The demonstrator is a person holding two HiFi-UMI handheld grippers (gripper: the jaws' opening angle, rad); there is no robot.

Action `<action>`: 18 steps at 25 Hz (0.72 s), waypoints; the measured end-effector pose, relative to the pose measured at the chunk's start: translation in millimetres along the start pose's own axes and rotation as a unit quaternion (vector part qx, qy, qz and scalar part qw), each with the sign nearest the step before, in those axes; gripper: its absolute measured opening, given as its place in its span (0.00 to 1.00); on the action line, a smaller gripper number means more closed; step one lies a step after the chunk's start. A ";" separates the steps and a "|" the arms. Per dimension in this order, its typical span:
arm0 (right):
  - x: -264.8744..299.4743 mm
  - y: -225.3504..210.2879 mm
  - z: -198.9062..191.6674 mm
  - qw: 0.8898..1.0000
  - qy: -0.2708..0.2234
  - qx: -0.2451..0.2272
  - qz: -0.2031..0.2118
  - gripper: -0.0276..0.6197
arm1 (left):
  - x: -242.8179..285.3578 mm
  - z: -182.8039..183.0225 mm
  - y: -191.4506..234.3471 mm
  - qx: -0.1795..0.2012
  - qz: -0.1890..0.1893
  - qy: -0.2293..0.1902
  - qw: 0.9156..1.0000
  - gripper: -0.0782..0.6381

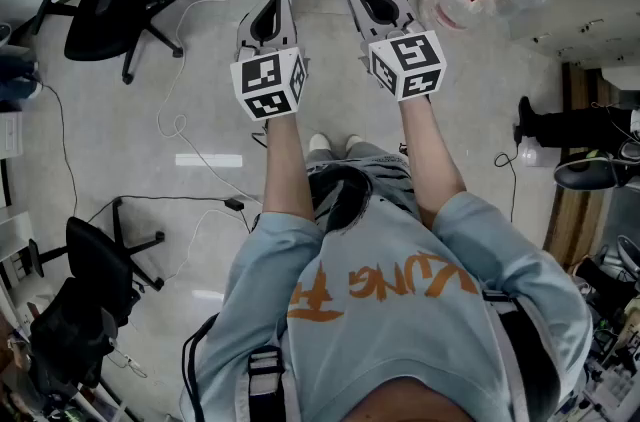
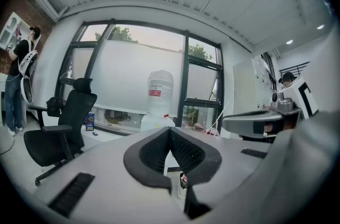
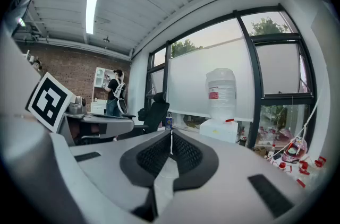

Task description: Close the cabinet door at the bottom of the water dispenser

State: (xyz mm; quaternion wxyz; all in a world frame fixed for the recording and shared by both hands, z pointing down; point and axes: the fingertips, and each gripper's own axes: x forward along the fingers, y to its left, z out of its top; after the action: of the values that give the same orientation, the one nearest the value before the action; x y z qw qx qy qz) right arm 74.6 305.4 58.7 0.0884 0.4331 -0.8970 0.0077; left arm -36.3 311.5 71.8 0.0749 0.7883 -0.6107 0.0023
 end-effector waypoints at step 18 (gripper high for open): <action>16.2 -16.9 28.2 0.999 -0.007 0.001 -0.031 0.09 | 4.4 18.1 63.0 -0.040 0.040 -0.017 0.998 0.14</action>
State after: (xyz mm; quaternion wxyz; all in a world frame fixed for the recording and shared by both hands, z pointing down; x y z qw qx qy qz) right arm 73.6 279.7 32.6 0.0819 0.4607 -0.8837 0.0029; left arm -97.5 289.8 61.6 0.0956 0.7598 -0.6423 -0.0324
